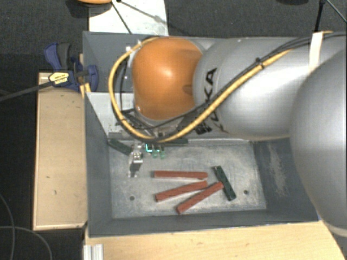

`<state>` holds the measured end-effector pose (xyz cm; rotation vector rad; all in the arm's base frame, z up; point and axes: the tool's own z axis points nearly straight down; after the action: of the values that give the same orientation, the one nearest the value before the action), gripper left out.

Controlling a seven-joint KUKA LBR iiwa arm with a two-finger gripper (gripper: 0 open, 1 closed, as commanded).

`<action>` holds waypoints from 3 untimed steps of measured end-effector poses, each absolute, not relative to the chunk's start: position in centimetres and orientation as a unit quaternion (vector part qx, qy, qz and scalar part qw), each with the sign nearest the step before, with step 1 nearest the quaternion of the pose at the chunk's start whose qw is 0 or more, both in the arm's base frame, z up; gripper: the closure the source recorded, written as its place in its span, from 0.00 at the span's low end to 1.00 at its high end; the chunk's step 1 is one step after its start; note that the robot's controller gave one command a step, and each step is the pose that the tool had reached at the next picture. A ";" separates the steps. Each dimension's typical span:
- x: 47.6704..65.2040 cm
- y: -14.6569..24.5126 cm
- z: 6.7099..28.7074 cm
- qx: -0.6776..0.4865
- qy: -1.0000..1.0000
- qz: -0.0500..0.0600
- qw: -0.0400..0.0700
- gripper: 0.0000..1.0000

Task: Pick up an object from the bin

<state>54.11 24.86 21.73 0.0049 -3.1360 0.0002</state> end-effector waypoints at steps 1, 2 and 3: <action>54.3 24.7 22.2 -0.001 -1.000 -0.001 -0.001 0.00; 55.8 24.0 15.9 -0.037 -0.999 -0.002 -0.003 0.00; 56.7 23.4 14.1 -0.070 -0.998 0.000 0.001 0.00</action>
Offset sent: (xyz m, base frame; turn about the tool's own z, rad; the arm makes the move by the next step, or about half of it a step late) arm 0.0334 -0.0210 -0.1473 0.1795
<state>56.73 23.41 14.05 -0.2192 -3.1314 0.0010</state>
